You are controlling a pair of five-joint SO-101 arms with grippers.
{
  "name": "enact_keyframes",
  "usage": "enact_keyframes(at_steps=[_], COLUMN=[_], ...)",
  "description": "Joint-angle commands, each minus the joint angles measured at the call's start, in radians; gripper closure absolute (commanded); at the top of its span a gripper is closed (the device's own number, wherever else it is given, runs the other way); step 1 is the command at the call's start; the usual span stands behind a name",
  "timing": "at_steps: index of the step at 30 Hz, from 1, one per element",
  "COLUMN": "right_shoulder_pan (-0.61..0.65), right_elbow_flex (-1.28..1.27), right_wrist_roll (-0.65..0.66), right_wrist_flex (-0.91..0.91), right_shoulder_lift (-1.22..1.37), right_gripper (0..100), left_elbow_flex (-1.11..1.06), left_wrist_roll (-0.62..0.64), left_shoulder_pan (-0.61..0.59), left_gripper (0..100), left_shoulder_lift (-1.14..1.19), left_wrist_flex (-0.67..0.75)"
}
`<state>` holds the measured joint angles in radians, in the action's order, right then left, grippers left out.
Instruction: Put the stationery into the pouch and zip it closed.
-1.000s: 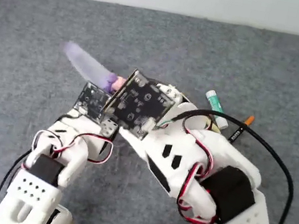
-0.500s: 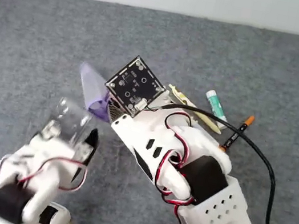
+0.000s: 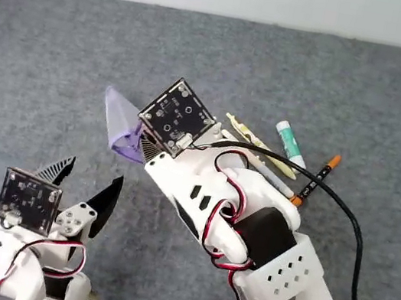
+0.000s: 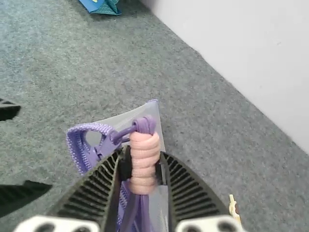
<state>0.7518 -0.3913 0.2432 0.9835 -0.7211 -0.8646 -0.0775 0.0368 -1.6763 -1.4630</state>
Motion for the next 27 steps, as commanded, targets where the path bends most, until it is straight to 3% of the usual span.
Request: enact_keyframes(at_steps=[1, 6, 15, 27], right_shoulder_pan=[0.028, 0.047, 0.082, 0.077], right_elbow_flex=[0.000, -0.006, -0.008, -0.003], right_wrist_roll=[-0.009, -0.008, -0.008, -0.002], right_wrist_flex=[-0.010, -0.008, -0.007, -0.008], right_shoulder_lift=[-0.021, -0.022, -0.030, -0.031], right_gripper=[99.1, 99.1, 99.1, 99.1], left_elbow_flex=[0.059, 0.087, 0.087, 0.030], left_wrist_roll=[0.035, 0.043, 0.041, -0.058], left_shoulder_pan=[0.006, 0.005, -0.100, -0.103], left_gripper=[74, 74, 74, 74], left_shoulder_lift=[-0.002, -0.002, 0.163, 0.193], left_wrist_flex=[0.051, 0.117, 0.178, 0.149])
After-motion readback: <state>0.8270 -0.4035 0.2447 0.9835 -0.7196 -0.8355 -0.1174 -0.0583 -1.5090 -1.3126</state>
